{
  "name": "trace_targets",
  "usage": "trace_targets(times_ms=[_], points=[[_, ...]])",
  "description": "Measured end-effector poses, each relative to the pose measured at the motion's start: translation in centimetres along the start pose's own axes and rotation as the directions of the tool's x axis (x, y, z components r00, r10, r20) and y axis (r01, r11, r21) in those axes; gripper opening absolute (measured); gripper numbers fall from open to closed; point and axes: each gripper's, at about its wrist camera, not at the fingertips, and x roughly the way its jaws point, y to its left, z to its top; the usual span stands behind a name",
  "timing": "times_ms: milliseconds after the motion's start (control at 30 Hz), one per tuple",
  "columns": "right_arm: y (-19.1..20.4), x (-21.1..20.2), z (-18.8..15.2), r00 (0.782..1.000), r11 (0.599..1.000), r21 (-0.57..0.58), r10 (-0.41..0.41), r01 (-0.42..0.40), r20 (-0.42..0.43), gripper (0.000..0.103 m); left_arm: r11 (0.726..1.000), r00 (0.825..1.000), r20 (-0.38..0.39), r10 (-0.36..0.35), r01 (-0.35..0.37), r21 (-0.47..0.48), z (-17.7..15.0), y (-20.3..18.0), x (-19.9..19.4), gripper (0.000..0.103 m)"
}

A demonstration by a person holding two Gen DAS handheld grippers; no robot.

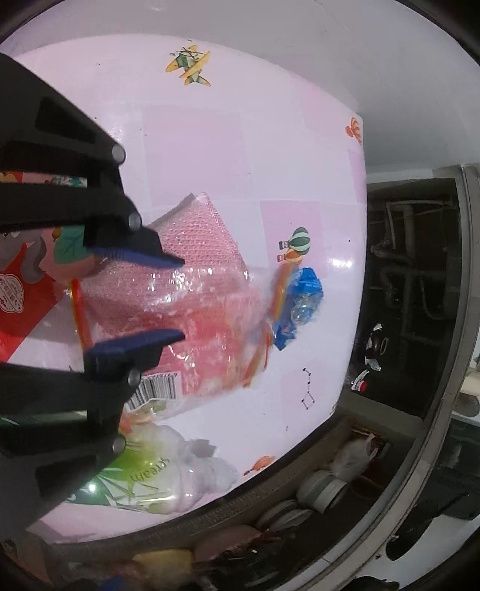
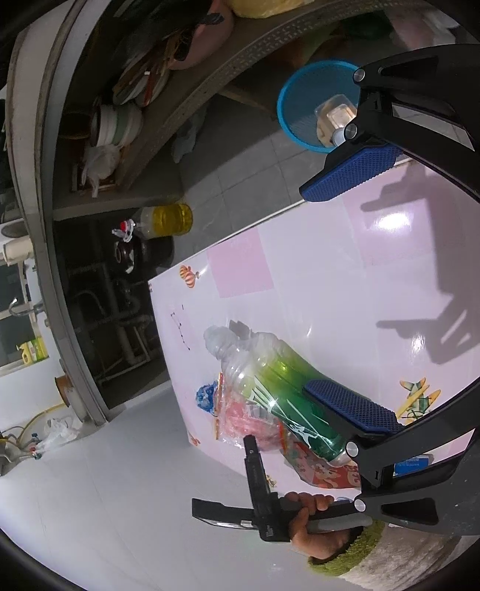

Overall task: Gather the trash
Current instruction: 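Grasp the clear plastic bag with the left gripper while the right gripper grasps the blue wrapper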

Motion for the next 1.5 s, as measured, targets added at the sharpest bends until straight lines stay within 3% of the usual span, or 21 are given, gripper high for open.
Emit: trace_targets(times_ms=[233, 500, 600, 700, 767, 967, 1167, 1233, 1433, 1500], points=[[0.0, -0.5, 0.0, 1.0, 1.0, -0.006, -0.006, 0.006, 0.009, 0.09, 1.0, 0.999, 0.031, -0.008, 0.008, 0.008, -0.4, -0.2, -1.0, 0.012], [1.5, -1.2, 2.9, 0.998, 0.997, -0.081, 0.016, -0.011, 0.054, 0.088, 0.995, 0.989, 0.121, -0.084, 0.09, -0.051, -0.6, 0.8, -3.9, 0.002], [3.2, -1.3, 6.3, 0.991, 0.987, -0.136, 0.099, -0.086, 0.088, 0.088, 0.988, 0.98, 0.166, -0.113, 0.128, -0.085, -0.8, 1.6, -5.9, 0.001], [4.8, -0.1, 9.6, 0.978, 0.969, -0.158, 0.2, -0.189, 0.056, 0.088, 0.979, 0.97, 0.204, -0.135, 0.162, -0.122, -1.2, 2.5, -7.5, 0.001], [6.3, 1.8, 12.1, 0.961, 0.949, -0.159, 0.276, -0.272, 0.0, 0.088, 0.972, 0.963, 0.224, -0.15, 0.185, -0.146, -1.6, 3.2, -8.4, 0.001], [12.0, 10.7, 17.2, 0.905, 0.907, -0.148, 0.355, -0.394, -0.236, 0.088, 0.943, 0.949, 0.261, -0.178, 0.241, -0.231, -3.1, 5.2, -10.3, 0.001], [18.7, 21.4, 18.3, 0.87, 0.903, -0.267, 0.191, -0.337, -0.455, 0.088, 0.922, 0.935, 0.318, -0.156, 0.253, -0.293, -3.9, 7.1, -12.4, 0.001], [20.2, 24.2, 18.1, 0.841, 0.897, -0.272, 0.17, -0.347, -0.513, 0.088, 0.917, 0.933, 0.329, -0.147, 0.254, -0.308, -4.0, 7.7, -12.9, 0.001], [21.4, 31.2, 17.2, 0.795, 0.93, -0.263, 0.049, -0.257, -0.605, 0.072, 0.904, 0.924, 0.351, -0.154, 0.275, -0.328, -4.2, 8.4, -13.6, 0.001], [21.0, 32.5, 16.8, 0.772, 0.943, -0.235, 0.036, -0.237, -0.635, 0.061, 0.902, 0.921, 0.358, -0.156, 0.28, -0.329, -4.3, 8.5, -13.9, 0.001]])
